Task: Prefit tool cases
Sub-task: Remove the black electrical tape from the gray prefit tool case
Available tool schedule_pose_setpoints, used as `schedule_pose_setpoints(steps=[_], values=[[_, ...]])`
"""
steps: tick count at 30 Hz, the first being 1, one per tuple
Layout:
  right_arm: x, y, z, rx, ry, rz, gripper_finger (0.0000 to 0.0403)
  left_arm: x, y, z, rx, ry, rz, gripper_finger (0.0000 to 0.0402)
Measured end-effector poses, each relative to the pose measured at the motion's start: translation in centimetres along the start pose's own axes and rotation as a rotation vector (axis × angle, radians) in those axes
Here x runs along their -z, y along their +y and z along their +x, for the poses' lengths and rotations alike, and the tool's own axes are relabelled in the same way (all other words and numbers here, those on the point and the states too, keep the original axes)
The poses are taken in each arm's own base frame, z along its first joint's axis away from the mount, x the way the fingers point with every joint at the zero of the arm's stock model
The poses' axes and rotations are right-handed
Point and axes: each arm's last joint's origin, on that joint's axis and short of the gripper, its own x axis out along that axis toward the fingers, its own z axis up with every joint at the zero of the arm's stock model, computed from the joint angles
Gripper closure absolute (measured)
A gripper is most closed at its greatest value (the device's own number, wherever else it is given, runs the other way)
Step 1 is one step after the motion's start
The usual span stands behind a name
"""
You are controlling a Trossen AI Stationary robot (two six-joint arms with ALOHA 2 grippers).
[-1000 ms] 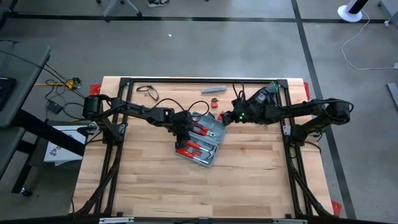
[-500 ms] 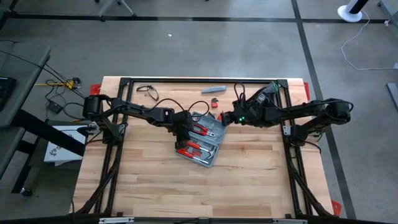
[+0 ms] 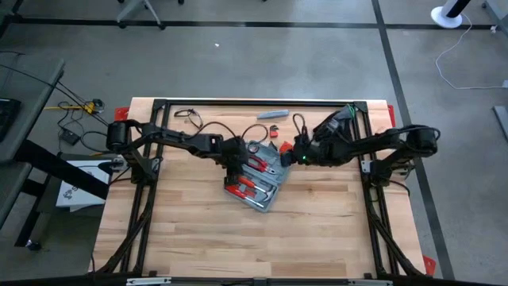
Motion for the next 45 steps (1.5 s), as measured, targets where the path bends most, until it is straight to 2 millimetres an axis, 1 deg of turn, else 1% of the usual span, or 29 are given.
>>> schedule_pose_setpoints(steps=[6,9,12,15,17,21,25,28,33,39,42,45], values=[[3.3,1.6,1.3,-0.085,0.039,0.045,0.027,-2.6,2.6,-1.6,-0.048,-0.098,-0.015,0.0334],[4.7,2.5,1.3,-0.147,0.04,0.074,0.027,-3.3,3.4,-2.1,-0.071,-0.135,0.077,0.0334],[5.5,3.2,1.0,-0.188,0.022,0.092,0.027,-3.6,4.0,-2.0,-0.096,-0.157,0.183,0.0334],[6.1,3.5,0.6,-0.197,0.016,0.093,0.027,-3.6,4.9,-1.1,-0.11,-0.138,0.265,0.0334],[6.3,3.7,0.4,-0.203,0.022,0.099,0.027,-3.5,5.5,-0.1,-0.111,-0.106,0.299,0.0334],[6.7,3.8,0.2,-0.209,0.033,0.113,0.027,-3.9,6.6,1.9,-0.118,-0.059,0.344,0.0334],[7.0,3.9,0.1,-0.215,0.04,0.107,0.027,-4.3,7.2,3.5,-0.121,0.03,0.377,0.0334],[7.2,4.0,0.0,-0.218,0.044,0.104,0.027,-4.1,7.2,4.3,-0.072,0.097,0.365,0.0334],[7.1,4.0,0.0,-0.218,0.043,0.103,0.027,-3.7,5.7,4.8,-0.032,0.158,0.273,0.0336],[7.1,4.0,0.0,-0.219,0.044,0.101,0.027,-4.2,3.4,4.7,0.003,0.13,0.187,0.0348],[7.1,4.0,0.0,-0.22,0.046,0.101,0.027,-4.6,2.2,4.3,0.005,0.107,0.202,0.0349],[7.1,4.0,0.0,-0.219,0.046,0.101,0.027,-4.9,1.5,3.6,-0.022,0.098,0.233,0.0349]])
